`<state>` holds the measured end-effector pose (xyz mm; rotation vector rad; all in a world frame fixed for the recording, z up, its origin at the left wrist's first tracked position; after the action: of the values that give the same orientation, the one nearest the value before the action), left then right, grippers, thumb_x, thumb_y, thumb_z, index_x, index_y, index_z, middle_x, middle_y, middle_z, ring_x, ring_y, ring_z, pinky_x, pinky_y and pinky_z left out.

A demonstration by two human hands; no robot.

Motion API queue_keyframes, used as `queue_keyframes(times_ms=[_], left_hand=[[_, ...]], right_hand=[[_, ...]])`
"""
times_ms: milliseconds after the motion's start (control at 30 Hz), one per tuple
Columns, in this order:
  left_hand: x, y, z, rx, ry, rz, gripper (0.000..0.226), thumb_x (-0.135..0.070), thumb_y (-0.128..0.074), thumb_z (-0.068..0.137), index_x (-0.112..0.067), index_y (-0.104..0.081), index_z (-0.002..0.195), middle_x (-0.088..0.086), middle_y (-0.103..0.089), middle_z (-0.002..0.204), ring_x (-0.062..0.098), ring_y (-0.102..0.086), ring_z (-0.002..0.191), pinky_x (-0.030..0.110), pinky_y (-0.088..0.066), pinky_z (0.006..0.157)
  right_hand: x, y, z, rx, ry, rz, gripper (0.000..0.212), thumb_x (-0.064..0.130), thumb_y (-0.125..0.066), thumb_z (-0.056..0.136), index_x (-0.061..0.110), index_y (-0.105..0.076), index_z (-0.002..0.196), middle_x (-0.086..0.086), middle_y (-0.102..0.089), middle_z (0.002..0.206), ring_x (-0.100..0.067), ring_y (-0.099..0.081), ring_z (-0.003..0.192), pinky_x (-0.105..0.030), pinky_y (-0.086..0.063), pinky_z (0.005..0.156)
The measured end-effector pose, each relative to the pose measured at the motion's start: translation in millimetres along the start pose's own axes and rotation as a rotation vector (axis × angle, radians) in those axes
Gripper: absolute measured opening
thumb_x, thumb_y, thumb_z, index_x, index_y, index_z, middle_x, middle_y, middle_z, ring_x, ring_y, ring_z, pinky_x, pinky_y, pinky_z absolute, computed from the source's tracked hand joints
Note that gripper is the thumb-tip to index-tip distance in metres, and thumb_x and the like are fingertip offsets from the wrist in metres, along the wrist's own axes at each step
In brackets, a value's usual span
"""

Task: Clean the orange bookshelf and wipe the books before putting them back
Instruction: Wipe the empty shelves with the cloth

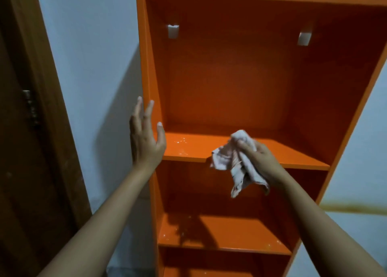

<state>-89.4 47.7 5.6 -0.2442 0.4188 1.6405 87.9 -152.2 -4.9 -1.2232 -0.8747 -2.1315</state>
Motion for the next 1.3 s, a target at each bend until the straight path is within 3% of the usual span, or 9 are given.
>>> queue_keyframes(times_ms=[233,367,500,600,667,800,1000,1133,1300], left_hand=[[32.8,2.7,4.3,0.269,0.199,-0.215,0.063,-0.028,-0.039,0.100,-0.058,0.001,0.140,0.004,-0.031,0.153,0.021,-0.047,0.128,0.052,-0.045,0.099],[33.0,5.0,11.1,0.335,0.169,-0.203,0.063,-0.027,-0.039,0.101,-0.050,0.004,0.140,-0.011,-0.033,0.144,-0.009,-0.046,0.082,0.040,-0.050,0.087],[35.7,3.5,14.7,0.306,0.140,-0.168,0.059,-0.042,-0.035,0.098,-0.061,0.007,0.135,-0.033,-0.041,0.115,-0.001,-0.048,0.074,0.046,-0.052,0.078],[39.7,1.2,16.0,0.308,0.122,-0.101,0.058,-0.053,-0.028,0.093,-0.066,0.013,0.132,-0.026,-0.035,0.083,0.036,-0.060,0.066,0.054,-0.055,0.061],[43.9,0.3,17.3,0.318,0.100,-0.072,0.059,-0.057,-0.025,0.091,-0.065,0.016,0.132,-0.021,-0.039,0.082,0.040,-0.060,0.065,0.056,-0.052,0.055],[49.8,-1.5,18.1,0.318,0.062,-0.056,0.057,-0.057,-0.023,0.091,-0.065,0.017,0.131,0.025,-0.056,0.077,0.039,-0.052,0.054,0.054,-0.047,0.049],[59.7,-12.6,14.9,0.270,0.049,-0.123,0.052,-0.066,-0.017,0.090,-0.067,0.016,0.131,0.024,-0.053,0.068,0.037,-0.046,0.048,0.050,-0.041,0.042],[66.2,-16.6,14.1,0.264,0.055,-0.147,0.053,-0.071,-0.017,0.088,-0.068,0.013,0.131,0.016,-0.054,0.069,0.038,-0.047,0.049,0.048,-0.044,0.043],[70.8,-21.2,13.5,0.263,0.092,-0.124,0.054,-0.074,-0.017,0.086,-0.068,0.011,0.131,0.024,-0.059,0.080,0.044,-0.053,0.057,0.058,-0.048,0.053]], right_hand=[[-11.1,41.2,-3.8,-0.498,0.115,-0.086,0.018,0.024,-0.047,0.098,0.024,-0.060,0.110,0.009,-0.066,0.091,0.000,-0.066,0.078,-0.019,-0.053,0.065],[-29.0,-2.7,18.3,-0.297,0.043,-0.533,0.018,0.032,-0.047,0.096,0.048,-0.055,0.100,0.003,-0.067,0.104,-0.022,-0.065,0.088,-0.035,-0.051,0.071],[-24.6,-58.8,53.2,-0.035,0.020,-0.798,0.034,0.041,-0.048,0.095,0.028,-0.054,0.126,-0.007,-0.065,0.118,-0.031,-0.060,0.103,-0.035,-0.045,0.076],[-16.9,-81.2,61.1,0.262,-0.035,-0.396,0.029,0.039,-0.052,0.094,0.028,-0.060,0.120,-0.002,-0.068,0.114,-0.026,-0.066,0.098,-0.041,-0.053,0.083],[-11.9,-75.3,61.5,0.416,-0.124,-0.009,0.025,0.029,-0.053,0.094,0.018,-0.062,0.115,-0.003,-0.070,0.111,-0.024,-0.067,0.093,-0.038,-0.057,0.076],[-0.4,-37.1,84.1,0.296,-0.013,0.022,0.025,0.031,-0.051,0.093,0.016,-0.062,0.109,-0.006,-0.072,0.098,-0.018,-0.068,0.086,-0.025,-0.052,0.072],[-35.3,-20.6,155.2,0.046,-0.013,-0.243,0.051,0.048,-0.050,0.092,0.004,-0.056,0.116,-0.024,-0.065,0.104,-0.038,-0.063,0.089,-0.047,-0.051,0.078],[-69.4,-60.6,187.1,0.346,-0.058,-0.521,0.028,0.040,-0.035,0.098,0.039,-0.052,0.121,-0.002,-0.054,0.134,-0.021,-0.052,0.117,-0.032,-0.039,0.099],[-62.8,-105.8,201.7,0.492,-0.169,-0.564,0.067,0.061,-0.035,0.090,0.018,-0.038,0.142,-0.004,-0.037,0.148,-0.024,-0.036,0.135,-0.032,-0.025,0.109]])
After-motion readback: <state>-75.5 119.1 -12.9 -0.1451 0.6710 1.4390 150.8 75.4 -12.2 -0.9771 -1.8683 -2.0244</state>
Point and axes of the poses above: each hand's wrist, its own z-axis towards the middle knuckle, its own y-axis out of the back of the hand, x = y × z, the point moved 3 cm from there along z, towards the middle knuckle
